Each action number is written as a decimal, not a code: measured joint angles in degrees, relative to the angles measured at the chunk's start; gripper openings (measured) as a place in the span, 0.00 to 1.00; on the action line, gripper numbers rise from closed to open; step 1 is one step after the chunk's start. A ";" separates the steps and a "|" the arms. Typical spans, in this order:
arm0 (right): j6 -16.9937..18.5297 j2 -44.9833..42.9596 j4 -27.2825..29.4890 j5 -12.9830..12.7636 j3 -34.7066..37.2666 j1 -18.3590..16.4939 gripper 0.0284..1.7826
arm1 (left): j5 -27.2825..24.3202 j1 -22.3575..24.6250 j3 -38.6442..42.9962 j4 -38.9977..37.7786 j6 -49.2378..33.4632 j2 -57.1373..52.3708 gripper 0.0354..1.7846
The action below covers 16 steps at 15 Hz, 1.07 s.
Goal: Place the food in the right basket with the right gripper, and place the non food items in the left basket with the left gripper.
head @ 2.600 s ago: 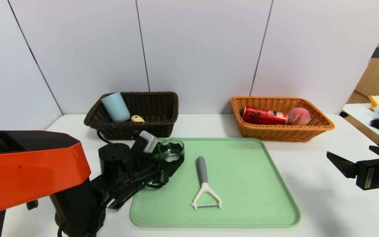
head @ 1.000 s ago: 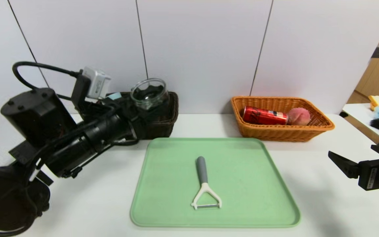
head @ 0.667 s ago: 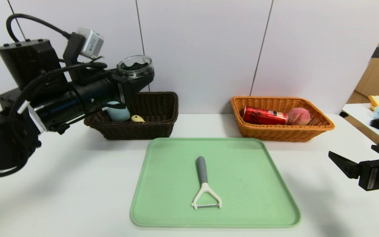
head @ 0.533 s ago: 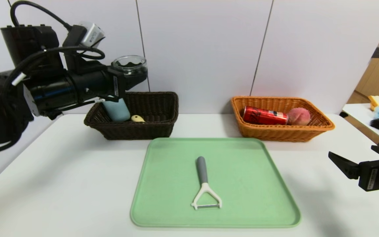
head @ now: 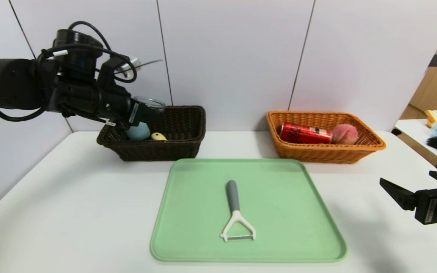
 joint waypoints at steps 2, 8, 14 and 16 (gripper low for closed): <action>0.04 -0.09 0.00 0.02 0.07 0.00 0.95 | 1.74 0.11 -3.19 1.07 0.52 3.83 0.67; 0.06 -0.06 0.09 0.02 0.10 0.00 0.95 | 3.01 0.09 -10.33 1.21 4.74 13.92 0.67; 0.06 0.18 0.07 0.02 0.05 0.04 0.95 | 3.47 0.09 -12.97 1.10 4.83 18.49 0.67; 0.06 0.20 0.05 0.02 0.07 0.04 0.95 | 4.16 0.09 -13.08 1.02 4.88 18.80 0.71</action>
